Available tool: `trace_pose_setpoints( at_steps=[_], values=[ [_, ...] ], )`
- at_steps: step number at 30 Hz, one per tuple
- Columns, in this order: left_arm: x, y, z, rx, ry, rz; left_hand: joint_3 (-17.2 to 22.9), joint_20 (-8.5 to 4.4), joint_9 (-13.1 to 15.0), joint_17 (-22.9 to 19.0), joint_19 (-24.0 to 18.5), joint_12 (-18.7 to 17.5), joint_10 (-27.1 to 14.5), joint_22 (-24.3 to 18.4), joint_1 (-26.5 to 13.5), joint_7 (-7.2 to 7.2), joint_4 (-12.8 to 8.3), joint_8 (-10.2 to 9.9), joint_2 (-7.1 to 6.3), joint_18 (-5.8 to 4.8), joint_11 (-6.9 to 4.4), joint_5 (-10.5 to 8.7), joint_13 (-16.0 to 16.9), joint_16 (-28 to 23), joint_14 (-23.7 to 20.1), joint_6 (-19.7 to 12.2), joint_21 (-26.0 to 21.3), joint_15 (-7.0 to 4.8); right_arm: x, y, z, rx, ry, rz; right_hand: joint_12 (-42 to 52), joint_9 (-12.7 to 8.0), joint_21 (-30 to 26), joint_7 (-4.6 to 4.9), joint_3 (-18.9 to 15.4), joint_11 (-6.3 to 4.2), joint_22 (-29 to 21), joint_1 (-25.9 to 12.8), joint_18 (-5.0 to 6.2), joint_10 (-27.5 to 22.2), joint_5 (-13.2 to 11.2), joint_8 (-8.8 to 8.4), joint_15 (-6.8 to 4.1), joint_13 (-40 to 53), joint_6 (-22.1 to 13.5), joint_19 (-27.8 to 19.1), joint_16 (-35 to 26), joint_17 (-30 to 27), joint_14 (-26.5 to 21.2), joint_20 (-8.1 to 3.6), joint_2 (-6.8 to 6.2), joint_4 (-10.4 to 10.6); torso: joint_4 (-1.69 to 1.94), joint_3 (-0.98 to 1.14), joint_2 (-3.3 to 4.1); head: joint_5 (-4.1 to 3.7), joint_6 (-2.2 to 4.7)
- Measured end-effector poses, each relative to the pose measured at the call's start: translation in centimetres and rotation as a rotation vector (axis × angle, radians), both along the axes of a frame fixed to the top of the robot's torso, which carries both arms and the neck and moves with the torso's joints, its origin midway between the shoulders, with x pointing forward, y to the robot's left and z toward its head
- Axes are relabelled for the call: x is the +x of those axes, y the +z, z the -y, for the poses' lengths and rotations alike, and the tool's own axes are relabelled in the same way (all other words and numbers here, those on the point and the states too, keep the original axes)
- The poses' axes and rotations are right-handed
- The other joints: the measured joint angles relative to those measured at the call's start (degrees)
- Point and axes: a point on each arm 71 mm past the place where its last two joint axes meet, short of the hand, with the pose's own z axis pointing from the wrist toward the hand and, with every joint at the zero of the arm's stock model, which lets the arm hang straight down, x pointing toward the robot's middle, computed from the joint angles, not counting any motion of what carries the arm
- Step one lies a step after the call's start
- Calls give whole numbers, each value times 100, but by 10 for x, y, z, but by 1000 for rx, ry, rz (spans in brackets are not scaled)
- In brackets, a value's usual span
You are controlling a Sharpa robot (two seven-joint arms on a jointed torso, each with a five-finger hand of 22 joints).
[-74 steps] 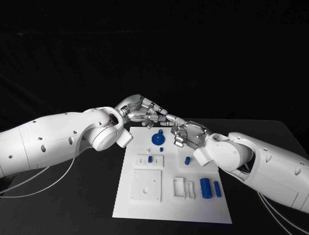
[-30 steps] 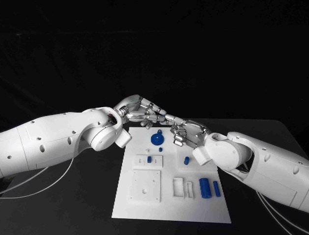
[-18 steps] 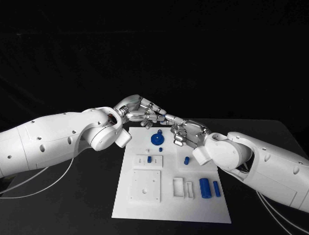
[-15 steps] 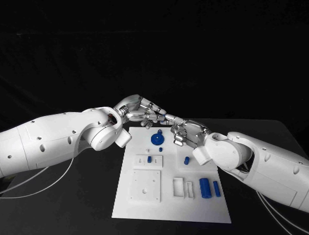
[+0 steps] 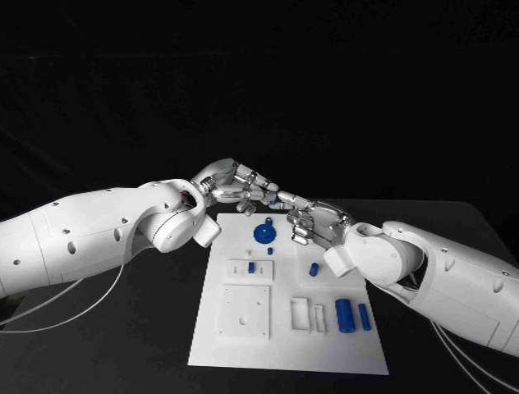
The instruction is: Assemble the parts on the task board
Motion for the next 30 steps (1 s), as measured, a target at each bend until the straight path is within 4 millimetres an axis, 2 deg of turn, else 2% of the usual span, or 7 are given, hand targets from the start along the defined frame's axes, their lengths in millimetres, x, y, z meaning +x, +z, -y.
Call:
trace_pose_setpoints(
  at_steps=[10,11,12,23,26,30],
  values=[
    [0,0,-1,1,2,-5,0,22,-1,0,-22,-76,-46,-1,0,0,0,0,0,0,21,0,14,0,-44,0,0,44,0,0,1,-1,-2,0,0,0,0,0,0,0,0,0,0,0,0,0,0,5,-1,0,0,-1,0,0,0,0,-2,1,0,3,2],
    [0,0,-1,1,2,-6,0,22,-1,0,-22,-102,-46,-1,0,2,0,0,0,9,21,0,13,0,-44,2,0,44,0,0,1,-1,-2,0,0,0,0,0,0,0,0,0,0,0,0,0,0,5,-1,0,0,0,0,0,0,0,-2,0,0,2,0],
    [0,0,-1,2,2,-7,0,22,-2,0,-22,-132,-46,-1,0,12,0,0,0,74,21,0,10,0,-44,12,0,44,0,0,1,-1,-2,0,0,0,0,0,0,0,0,0,0,0,0,0,0,5,-1,0,0,0,0,0,0,0,-2,0,0,0,-2],
    [0,0,-1,4,0,-13,-40,42,4,-47,-43,-546,6,-2,0,21,-39,-1,0,92,41,2,-113,-66,-44,21,0,44,1,-1,1,-2,-5,-1,0,-1,0,1,0,0,0,0,0,0,0,0,0,5,-1,0,0,6,0,0,0,0,-2,1,0,-8,-4],
    [0,0,-1,4,0,-13,-40,58,5,-91,-27,-822,115,-2,0,39,-39,-1,0,93,72,23,-136,-140,-24,39,-35,87,1,-1,2,-2,-5,-1,0,-1,0,1,0,0,0,0,0,0,0,0,0,11,-1,0,0,6,0,0,0,0,-2,1,0,-5,-2],
    [1,0,-1,4,0,-14,-44,62,4,-99,-23,-957,132,-2,0,41,-44,-1,0,92,73,23,-136,-161,-24,41,-35,87,1,-1,2,-2,-6,-1,0,5,0,-5,24,10,0,0,0,9,0,0,0,12,48,0,0,6,0,0,0,-24,-2,1,0,-4,-2]
  ],
)
